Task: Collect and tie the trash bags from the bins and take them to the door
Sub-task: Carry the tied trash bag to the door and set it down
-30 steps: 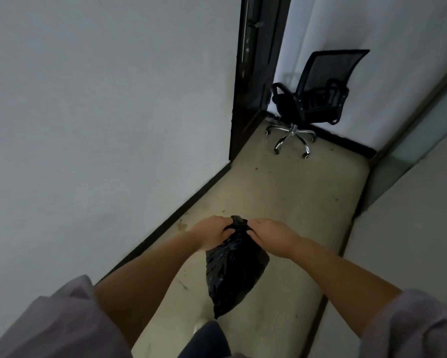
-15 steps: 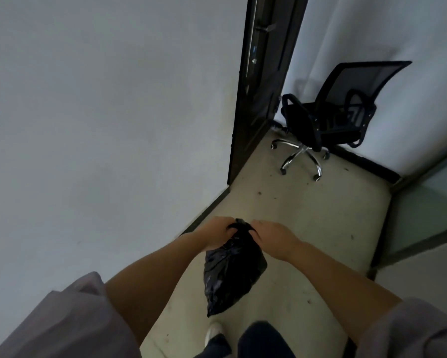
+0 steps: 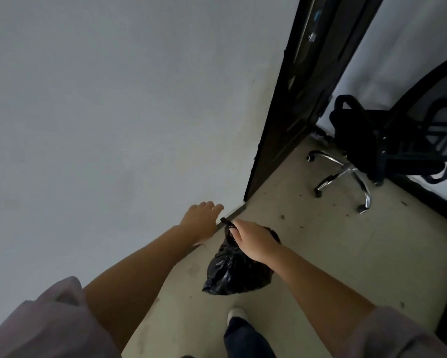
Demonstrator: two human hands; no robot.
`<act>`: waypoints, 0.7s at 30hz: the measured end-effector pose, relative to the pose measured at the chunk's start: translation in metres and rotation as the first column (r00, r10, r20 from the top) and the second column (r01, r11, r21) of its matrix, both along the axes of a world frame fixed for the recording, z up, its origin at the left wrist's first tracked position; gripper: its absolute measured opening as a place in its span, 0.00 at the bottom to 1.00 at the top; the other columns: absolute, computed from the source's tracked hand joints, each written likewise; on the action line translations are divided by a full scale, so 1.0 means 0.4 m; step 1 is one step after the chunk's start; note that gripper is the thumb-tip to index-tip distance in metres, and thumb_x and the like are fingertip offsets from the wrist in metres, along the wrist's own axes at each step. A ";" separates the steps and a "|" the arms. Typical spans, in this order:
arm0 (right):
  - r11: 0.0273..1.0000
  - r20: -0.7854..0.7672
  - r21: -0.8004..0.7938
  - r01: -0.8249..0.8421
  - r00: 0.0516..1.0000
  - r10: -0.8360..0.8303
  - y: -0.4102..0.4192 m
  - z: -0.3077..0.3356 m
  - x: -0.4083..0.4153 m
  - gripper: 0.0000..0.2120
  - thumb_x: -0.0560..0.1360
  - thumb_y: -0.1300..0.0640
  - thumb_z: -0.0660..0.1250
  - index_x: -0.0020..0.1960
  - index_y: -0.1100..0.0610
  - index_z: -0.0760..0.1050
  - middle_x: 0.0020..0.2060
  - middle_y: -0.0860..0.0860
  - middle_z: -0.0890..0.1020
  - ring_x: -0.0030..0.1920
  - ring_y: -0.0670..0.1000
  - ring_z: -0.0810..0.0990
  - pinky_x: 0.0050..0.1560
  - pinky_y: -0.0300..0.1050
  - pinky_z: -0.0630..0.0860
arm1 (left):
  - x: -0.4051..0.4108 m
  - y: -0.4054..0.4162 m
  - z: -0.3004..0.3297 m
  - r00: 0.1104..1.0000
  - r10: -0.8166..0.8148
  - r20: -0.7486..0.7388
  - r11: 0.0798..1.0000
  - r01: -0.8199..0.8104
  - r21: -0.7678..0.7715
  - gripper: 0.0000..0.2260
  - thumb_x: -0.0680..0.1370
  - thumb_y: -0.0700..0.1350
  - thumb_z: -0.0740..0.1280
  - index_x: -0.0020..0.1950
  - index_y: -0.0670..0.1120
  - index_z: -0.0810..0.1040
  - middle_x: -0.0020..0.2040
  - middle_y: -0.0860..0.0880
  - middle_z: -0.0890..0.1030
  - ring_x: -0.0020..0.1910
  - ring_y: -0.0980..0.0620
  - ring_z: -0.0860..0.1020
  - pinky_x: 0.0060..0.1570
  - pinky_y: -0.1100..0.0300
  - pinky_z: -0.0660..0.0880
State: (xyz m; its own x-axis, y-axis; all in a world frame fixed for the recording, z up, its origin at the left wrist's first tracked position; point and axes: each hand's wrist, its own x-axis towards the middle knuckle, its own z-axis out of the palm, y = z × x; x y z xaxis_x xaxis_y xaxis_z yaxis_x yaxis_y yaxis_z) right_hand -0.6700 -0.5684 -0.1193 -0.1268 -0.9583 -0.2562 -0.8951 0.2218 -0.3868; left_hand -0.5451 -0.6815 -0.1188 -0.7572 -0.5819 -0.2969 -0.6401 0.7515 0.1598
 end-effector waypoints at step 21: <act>0.996 -0.099 -0.091 -0.004 0.995 -0.005 -0.176 -0.904 -0.109 0.14 0.82 0.53 0.51 0.51 0.62 0.70 0.36 0.54 0.73 0.36 0.57 0.75 0.37 0.50 0.69 | 0.076 -0.411 -0.433 0.903 -0.319 0.288 0.087 0.330 -0.940 0.18 0.79 0.45 0.58 0.67 0.44 0.73 0.72 0.41 0.69 0.72 0.40 0.66 0.72 0.38 0.54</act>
